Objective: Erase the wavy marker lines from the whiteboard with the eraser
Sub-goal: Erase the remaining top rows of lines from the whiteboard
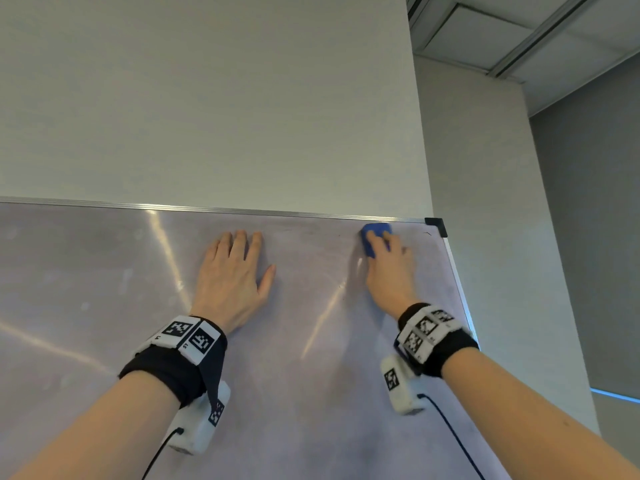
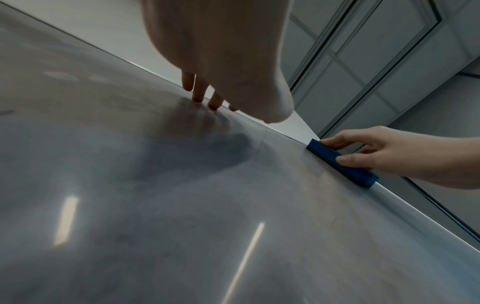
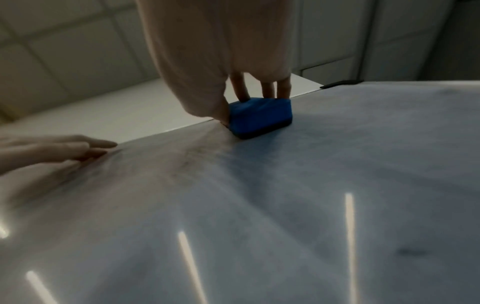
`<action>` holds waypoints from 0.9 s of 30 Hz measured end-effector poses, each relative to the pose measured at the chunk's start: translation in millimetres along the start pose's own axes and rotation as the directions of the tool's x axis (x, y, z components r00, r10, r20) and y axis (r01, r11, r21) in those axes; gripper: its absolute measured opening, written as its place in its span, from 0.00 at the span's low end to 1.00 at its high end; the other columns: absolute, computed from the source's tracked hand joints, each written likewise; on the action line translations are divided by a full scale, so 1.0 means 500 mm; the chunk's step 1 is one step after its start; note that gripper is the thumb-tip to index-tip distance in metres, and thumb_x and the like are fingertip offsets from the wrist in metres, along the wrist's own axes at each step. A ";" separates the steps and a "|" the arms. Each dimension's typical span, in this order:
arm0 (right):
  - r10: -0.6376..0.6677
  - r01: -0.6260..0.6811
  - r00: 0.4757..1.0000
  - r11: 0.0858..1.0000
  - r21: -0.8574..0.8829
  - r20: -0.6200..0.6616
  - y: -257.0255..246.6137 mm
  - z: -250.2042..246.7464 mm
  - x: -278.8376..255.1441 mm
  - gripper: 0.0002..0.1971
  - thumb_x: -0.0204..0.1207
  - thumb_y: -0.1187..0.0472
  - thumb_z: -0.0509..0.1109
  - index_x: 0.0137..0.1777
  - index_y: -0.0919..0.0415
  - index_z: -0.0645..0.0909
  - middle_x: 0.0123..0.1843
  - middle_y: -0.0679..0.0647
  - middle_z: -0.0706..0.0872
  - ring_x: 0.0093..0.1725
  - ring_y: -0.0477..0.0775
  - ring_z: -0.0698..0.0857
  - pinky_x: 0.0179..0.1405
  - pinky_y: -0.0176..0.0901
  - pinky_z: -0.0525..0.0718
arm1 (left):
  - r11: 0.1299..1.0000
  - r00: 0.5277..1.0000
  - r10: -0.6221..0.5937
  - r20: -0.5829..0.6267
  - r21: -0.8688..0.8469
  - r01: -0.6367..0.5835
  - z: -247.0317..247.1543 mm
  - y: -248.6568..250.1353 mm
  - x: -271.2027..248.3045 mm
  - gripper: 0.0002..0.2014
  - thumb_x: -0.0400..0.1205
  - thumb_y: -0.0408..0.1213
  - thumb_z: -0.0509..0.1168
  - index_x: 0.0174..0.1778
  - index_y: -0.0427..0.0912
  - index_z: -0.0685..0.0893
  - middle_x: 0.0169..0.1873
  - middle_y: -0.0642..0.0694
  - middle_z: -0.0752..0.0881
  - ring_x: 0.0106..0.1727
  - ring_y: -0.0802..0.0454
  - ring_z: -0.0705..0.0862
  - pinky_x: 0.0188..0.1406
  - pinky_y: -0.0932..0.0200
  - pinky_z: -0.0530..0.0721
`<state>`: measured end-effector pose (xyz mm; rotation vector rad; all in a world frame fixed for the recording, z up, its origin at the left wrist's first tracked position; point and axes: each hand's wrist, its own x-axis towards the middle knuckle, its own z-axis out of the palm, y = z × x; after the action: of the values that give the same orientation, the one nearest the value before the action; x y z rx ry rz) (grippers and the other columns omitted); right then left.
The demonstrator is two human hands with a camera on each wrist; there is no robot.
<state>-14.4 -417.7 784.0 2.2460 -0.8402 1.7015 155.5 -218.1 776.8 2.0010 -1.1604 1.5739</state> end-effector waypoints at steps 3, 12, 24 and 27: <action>-0.124 0.124 0.992 0.992 0.007 0.015 0.012 0.009 -0.014 0.26 0.82 0.62 0.58 0.80 0.52 0.62 0.79 0.58 0.63 0.66 0.67 0.69 0.64 0.58 0.70 | 1.000 1.000 -0.006 0.017 0.008 0.006 -0.002 0.002 0.001 0.34 0.82 0.55 0.44 0.73 0.32 0.74 0.62 0.31 0.80 0.60 0.32 0.78 0.63 0.40 0.74; 0.306 -0.305 0.951 0.952 0.031 -0.031 0.144 -0.027 0.056 0.23 0.81 0.64 0.58 0.77 0.58 0.64 0.74 0.65 0.64 0.63 0.72 0.69 0.62 0.63 0.70 | 1.000 1.000 0.015 0.019 -0.001 -0.015 -0.014 -0.003 0.004 0.34 0.80 0.55 0.44 0.71 0.33 0.75 0.56 0.33 0.82 0.54 0.33 0.79 0.58 0.42 0.75; 0.224 -0.225 0.974 0.973 0.048 0.019 0.154 -0.040 0.043 0.24 0.81 0.65 0.60 0.77 0.58 0.65 0.74 0.63 0.66 0.63 0.73 0.70 0.62 0.65 0.72 | 1.000 0.999 0.014 0.044 -0.006 -0.014 -0.014 -0.009 0.002 0.35 0.81 0.56 0.42 0.73 0.34 0.74 0.61 0.32 0.81 0.59 0.33 0.79 0.61 0.41 0.75; 0.228 -0.228 0.974 0.973 0.041 0.018 0.135 -0.037 0.037 0.23 0.81 0.64 0.60 0.77 0.58 0.65 0.73 0.64 0.66 0.63 0.72 0.70 0.62 0.64 0.71 | 1.000 0.999 0.015 0.047 -0.014 -0.014 -0.014 -0.009 0.004 0.36 0.81 0.56 0.42 0.73 0.34 0.74 0.63 0.32 0.80 0.60 0.33 0.78 0.63 0.42 0.74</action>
<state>-63.2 -469.7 795.5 2.2650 -1.1138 1.8175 154.4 -211.3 781.7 2.0352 -1.2028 1.5292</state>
